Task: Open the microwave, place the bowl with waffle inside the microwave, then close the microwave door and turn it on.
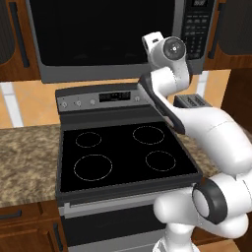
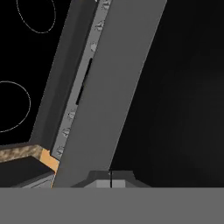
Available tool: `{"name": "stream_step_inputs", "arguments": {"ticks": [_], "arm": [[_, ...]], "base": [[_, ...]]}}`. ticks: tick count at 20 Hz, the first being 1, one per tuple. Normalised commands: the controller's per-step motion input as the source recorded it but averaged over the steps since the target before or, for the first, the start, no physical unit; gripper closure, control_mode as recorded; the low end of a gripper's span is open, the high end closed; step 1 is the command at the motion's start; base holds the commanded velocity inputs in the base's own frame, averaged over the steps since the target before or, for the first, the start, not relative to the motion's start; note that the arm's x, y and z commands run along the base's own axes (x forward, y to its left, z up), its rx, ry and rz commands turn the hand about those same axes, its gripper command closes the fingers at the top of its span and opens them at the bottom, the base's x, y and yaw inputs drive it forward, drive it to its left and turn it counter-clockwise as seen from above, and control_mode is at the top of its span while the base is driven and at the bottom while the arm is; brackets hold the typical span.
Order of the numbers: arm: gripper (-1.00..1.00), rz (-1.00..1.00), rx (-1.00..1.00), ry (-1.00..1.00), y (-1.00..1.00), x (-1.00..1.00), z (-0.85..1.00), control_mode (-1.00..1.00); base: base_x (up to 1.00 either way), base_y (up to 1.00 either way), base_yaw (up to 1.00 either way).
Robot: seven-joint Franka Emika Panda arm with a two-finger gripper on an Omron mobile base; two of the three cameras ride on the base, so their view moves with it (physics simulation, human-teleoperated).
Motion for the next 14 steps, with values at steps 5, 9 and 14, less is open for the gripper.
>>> {"name": "stream_step_inputs", "arguments": {"ticks": [5, 9, 14], "arm": [[1.0, 0.1, 0.0, -0.01, 0.31, -1.0, 0.29, -1.0], [1.0, 0.0, 0.02, 0.0, -0.38, -1.0, 0.11, -1.0], [1.0, 0.0, 0.08, 0.05, -0.86, -0.89, 0.03, -1.0]], "base": [[0.0, 0.0, 0.0], [0.0, 0.0, 0.0], [0.0, 0.0, 0.0]]}}
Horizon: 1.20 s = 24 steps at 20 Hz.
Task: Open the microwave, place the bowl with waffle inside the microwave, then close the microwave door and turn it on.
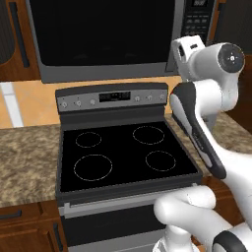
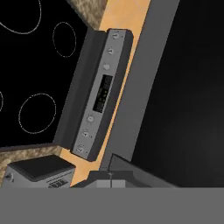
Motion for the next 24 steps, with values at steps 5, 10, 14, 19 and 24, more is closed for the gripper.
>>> {"name": "stream_step_inputs", "arguments": {"ticks": [5, 10, 14, 19, 24], "arm": [[1.0, 0.02, 0.12, 0.05, -0.81, -0.67, 0.14, -1.0], [1.0, 0.06, 0.15, 0.02, -0.64, -0.5, 0.2, -1.0], [1.0, 0.03, 0.04, -0.04, -0.27, -0.11, 0.02, -1.0], [1.0, 0.0, 0.01, -0.26, -0.01, 0.0, 0.0, -1.0], [1.0, 0.0, 0.0, -0.25, 0.0, 0.14, 0.0, -1.0]], "base": [[0.0, 0.0, 0.0], [0.0, 0.0, 0.0], [0.0, 0.0, 0.0], [0.0, 0.0, 0.0], [0.0, 0.0, 0.0]]}}
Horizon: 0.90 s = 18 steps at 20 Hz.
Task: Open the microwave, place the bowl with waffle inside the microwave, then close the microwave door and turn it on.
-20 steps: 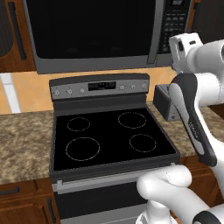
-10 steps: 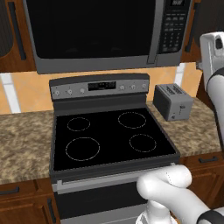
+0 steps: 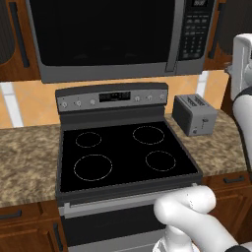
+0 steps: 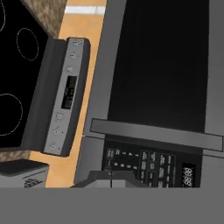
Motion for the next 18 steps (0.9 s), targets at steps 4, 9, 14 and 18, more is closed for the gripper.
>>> {"name": "stream_step_inputs", "arguments": {"ticks": [4, 9, 14, 18], "arm": [[1.0, 0.0, 0.0, 0.0, 0.0, 0.35, 0.0, -1.0], [1.0, 0.0, 0.0, 0.04, -0.13, 0.3, 0.0, -1.0], [1.0, 0.0, 0.01, 0.0, -0.31, 0.35, 0.0, -1.0], [1.0, 0.0, 0.0, 0.0, -0.06, 0.31, 0.0, -1.0]], "base": [[0.0, 0.0, 0.0], [0.0, 0.0, 0.0], [0.0, 0.0, 0.0], [0.0, 0.0, 0.0]]}}
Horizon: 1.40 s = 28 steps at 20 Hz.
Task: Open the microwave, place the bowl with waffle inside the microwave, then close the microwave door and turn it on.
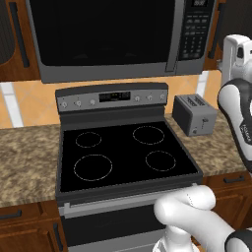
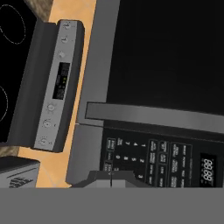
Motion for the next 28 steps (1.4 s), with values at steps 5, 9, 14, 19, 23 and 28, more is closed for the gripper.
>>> {"name": "stream_step_inputs", "arguments": {"ticks": [5, 9, 14, 19, 23, 28], "arm": [[1.0, 0.0, 0.0, 0.0, 0.0, 0.45, 0.0, -1.0], [1.0, 0.0, 0.0, 0.0, 0.0, 0.35, 0.0, -1.0], [1.0, 0.0, 0.0, 0.01, 0.0, 0.43, -0.1, -1.0], [1.0, 0.0, 0.0, 0.03, 0.0, 0.46, -0.2, -1.0], [1.0, 0.0, 0.0, 0.0, 0.0, 0.42, -0.04, -1.0], [1.0, 0.0, 0.0, 0.0, 0.0, 0.44, 0.0, -1.0]], "base": [[0.0, 0.0, 0.0], [0.0, 0.0, 0.0], [0.0, 0.0, 0.0], [0.0, 0.0, 0.0], [0.0, 0.0, 0.0], [0.0, 0.0, 0.0]]}}
